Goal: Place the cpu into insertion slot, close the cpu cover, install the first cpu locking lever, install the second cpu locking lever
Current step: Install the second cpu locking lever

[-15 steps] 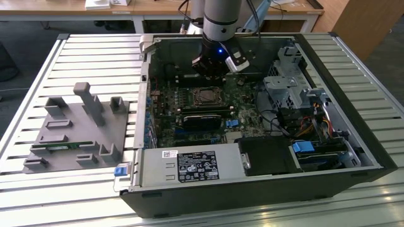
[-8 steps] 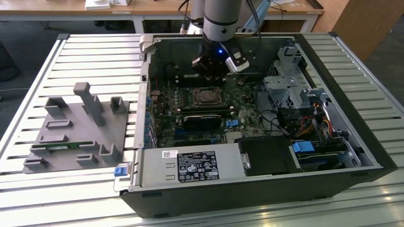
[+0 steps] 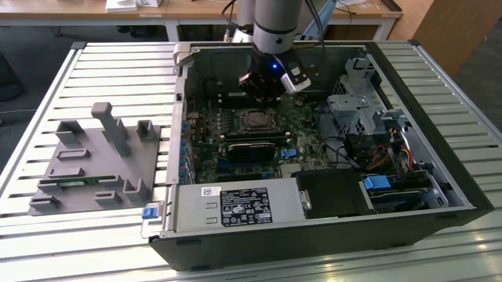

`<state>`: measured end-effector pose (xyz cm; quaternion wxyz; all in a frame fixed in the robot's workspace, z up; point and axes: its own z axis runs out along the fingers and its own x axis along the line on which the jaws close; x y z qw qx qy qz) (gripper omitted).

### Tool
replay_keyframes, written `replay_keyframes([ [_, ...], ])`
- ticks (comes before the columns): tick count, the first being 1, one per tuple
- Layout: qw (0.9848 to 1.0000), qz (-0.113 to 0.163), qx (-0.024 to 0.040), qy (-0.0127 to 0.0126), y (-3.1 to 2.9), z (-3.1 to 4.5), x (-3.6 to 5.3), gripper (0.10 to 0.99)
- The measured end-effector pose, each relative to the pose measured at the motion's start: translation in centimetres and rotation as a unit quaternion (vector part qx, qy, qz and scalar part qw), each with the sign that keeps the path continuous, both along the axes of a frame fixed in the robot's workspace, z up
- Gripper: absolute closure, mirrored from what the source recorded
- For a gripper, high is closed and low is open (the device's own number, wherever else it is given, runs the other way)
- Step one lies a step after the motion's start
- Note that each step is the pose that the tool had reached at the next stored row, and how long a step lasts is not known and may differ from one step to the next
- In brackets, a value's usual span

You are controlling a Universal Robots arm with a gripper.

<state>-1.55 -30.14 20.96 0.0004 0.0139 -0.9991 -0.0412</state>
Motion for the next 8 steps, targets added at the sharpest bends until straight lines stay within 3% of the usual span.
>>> replay_keyframes([
  [5, 1.0000, 0.000, 0.0000, 0.0000, -0.10, 0.01, 0.00, 0.980],
  [8, 1.0000, 0.000, 0.0000, 0.0000, -0.11, 0.44, 0.00, 0.980],
])
